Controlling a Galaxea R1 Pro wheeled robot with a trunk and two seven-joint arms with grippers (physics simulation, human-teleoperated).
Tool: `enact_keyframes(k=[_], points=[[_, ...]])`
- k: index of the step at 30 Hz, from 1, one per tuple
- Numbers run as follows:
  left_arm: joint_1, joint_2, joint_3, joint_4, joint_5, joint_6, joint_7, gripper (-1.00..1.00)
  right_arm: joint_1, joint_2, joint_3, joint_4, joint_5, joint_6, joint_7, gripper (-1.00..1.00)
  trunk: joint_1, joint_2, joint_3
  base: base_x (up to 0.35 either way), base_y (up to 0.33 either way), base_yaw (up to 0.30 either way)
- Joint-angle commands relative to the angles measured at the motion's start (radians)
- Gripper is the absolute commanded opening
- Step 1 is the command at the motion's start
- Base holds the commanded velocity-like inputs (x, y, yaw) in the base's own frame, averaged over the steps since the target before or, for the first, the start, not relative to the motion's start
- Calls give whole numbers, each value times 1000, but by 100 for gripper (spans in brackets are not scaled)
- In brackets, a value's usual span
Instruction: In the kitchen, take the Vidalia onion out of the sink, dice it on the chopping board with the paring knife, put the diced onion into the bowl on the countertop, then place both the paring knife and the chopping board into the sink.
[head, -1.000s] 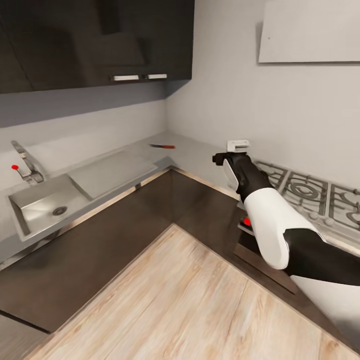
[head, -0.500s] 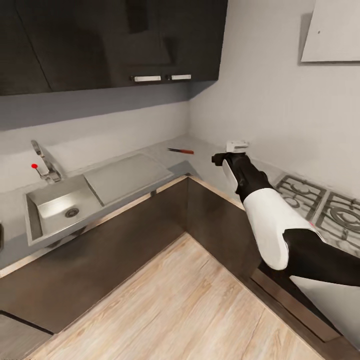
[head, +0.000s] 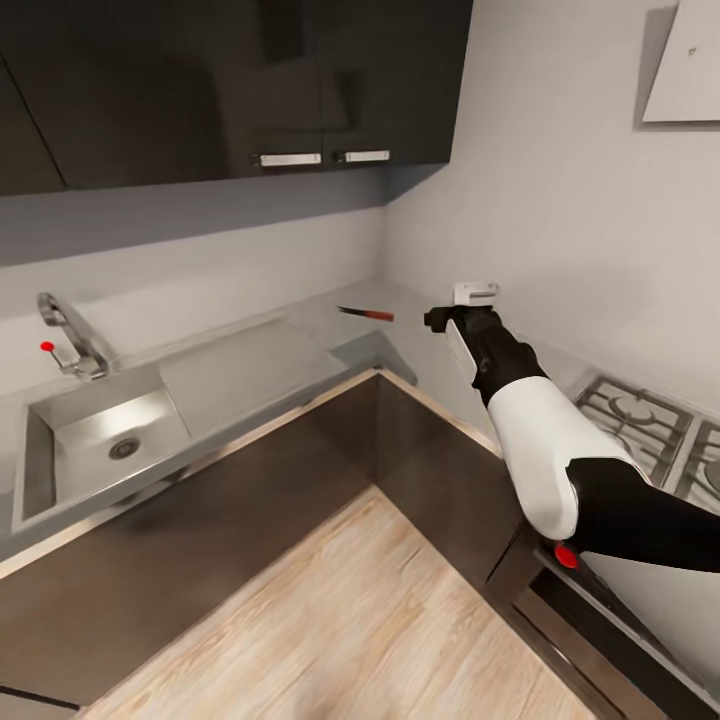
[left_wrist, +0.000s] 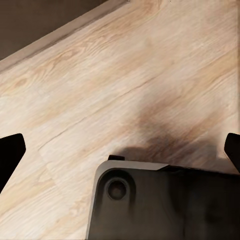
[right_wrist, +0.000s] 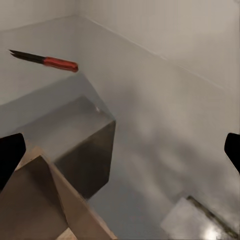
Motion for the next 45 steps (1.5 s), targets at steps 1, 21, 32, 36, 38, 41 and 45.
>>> enact_keyframes(k=[1, 21, 32, 36, 38, 41, 45], points=[[0, 1, -4, -2, 8, -2, 5, 100, -1, 1, -6, -1, 10, 6, 3, 100, 1, -2, -2, 319, -125, 1], [0, 1, -4, 0, 8, -2, 7, 100, 3, 1, -6, -1, 12, 6, 1, 100, 1, -2, -2, 312, -158, 161], [0, 0, -4, 0, 7, -2, 7, 100, 7, -1, -6, 2, 12, 6, 4, 100, 1, -2, -2, 223, -218, 284], [0, 0, -4, 0, 8, -2, 7, 100, 7, -1, -7, 24, 13, 5, 5, 100, 1, -2, -2, 23, -258, 285], [0, 1, -4, 0, 8, -2, 6, 100, 7, -4, -7, 38, 13, 4, 6, 100, 1, -2, -2, 7, -181, 285], [0, 2, -4, 0, 8, -2, 5, 100, 7, -7, -8, 47, 14, 3, 6, 100, 1, -2, -2, 2, -63, 175], [0, 2, -5, 0, 8, -2, 5, 100, 7, -14, -9, 49, 15, -5, 6, 100, 1, -2, -2, 1, -14, 41]])
